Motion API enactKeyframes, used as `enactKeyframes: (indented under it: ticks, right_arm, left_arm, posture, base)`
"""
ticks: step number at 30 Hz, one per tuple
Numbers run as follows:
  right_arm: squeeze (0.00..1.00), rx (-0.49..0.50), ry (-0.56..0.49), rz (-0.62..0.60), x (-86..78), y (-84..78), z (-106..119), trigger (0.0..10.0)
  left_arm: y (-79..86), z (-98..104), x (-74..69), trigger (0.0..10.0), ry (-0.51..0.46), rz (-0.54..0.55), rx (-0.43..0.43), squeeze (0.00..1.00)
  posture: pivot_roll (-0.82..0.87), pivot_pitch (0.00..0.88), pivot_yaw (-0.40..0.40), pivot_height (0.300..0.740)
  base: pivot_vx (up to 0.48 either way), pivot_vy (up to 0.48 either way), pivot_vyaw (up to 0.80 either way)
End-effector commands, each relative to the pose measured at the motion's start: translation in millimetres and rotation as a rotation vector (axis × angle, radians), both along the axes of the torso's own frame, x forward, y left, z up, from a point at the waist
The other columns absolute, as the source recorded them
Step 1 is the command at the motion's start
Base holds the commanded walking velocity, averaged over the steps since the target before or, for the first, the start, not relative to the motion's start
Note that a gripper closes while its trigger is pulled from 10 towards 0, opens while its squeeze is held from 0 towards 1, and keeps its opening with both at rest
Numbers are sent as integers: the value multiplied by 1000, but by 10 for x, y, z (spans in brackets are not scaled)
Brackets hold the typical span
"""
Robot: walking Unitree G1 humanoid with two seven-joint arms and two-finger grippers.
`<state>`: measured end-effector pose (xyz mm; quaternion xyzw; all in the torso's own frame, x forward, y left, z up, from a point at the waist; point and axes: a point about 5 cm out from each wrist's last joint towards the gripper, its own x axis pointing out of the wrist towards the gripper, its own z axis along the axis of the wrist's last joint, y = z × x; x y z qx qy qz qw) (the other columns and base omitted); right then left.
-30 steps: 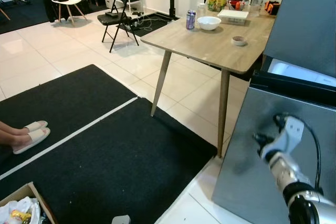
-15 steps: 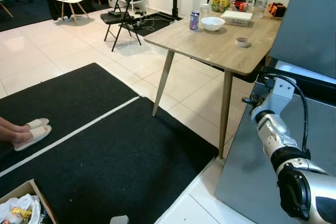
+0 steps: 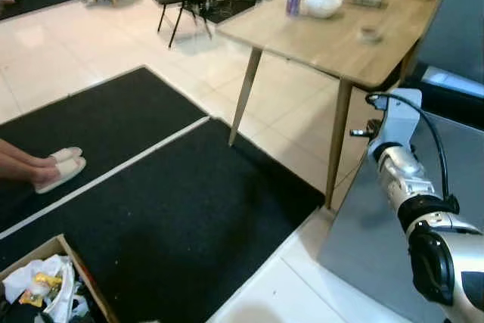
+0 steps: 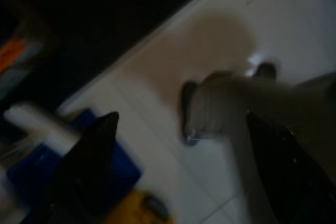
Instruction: Restocking fridge
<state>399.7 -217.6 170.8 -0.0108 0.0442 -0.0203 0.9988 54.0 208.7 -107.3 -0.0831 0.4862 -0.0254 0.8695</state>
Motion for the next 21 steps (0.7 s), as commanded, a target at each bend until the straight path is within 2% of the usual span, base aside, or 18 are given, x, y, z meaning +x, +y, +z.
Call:
enactKeyframes:
  ticks: [1, 5, 6, 7, 8, 9, 12, 17, 19, 20, 21]
  right_arm:
    - [0, 90, 8, 122, 5, 22, 28, 10000]
    - [0, 131, -12, 206, 5, 46, 66, 10000]
    - [0, 83, 0, 284, -18, 4, 79, 10000]
    - [0, 54, 13, 306, -29, -20, 75, 10000]
    - [0, 54, 13, 306, -29, -20, 75, 10000]
    - [0, -4, 69, 282, -55, -130, 41, 10000]
    - [0, 1, 80, 272, -72, -214, 56, 10000]
    - [0, 34, 77, 356, -104, -272, 102, 10000]
    - [0, -62, 132, 405, -155, -367, 83, 10000]
    - [0, -62, 132, 405, -155, -367, 83, 10000]
    - [0, -103, 158, 407, -175, -414, 73, 10000]
  left_arm:
    - [-83, -61, -376, 10000, 129, -50, -53, 0]
    - [-60, -49, -339, 10000, 110, -56, -52, 0]
    - [-63, -34, -224, 10000, 74, -76, -56, 0]
    - [-70, -29, -179, 10000, 61, -83, -59, 0]
    - [-70, -29, -179, 10000, 61, -83, -59, 0]
    - [-107, -19, -98, 10000, 33, -99, -70, 0]
    - [-135, -16, -56, 10000, 21, -111, -78, 0]
    - [-164, -19, -52, 10000, 22, -125, -82, 0]
    - [-176, -26, -103, 10000, 35, -132, -87, 0]
    - [-176, -26, -103, 10000, 35, -132, -87, 0]
    - [-171, -30, -136, 10000, 45, -132, -88, 0]
  posture:
    - [86, 283, 26, 740]
    - [84, 290, 29, 740]
    - [81, 297, 34, 740]
    - [81, 297, 34, 740]
    - [81, 297, 34, 740]
    - [76, 297, 39, 740]
    - [72, 293, 42, 740]
    - [73, 287, 43, 740]
    - [75, 277, 42, 740]
    - [75, 277, 42, 740]
    - [75, 277, 43, 740]
  base:
    - [0, 0, 0]
    - [0, 0, 0]
    - [0, 0, 0]
    - [0, 0, 0]
    - [0, 0, 0]
    - [0, 0, 0]
    - [0, 0, 0]
    - [0, 0, 0]
    - [0, 0, 0]
    - [0, 0, 0]
    - [0, 0, 0]
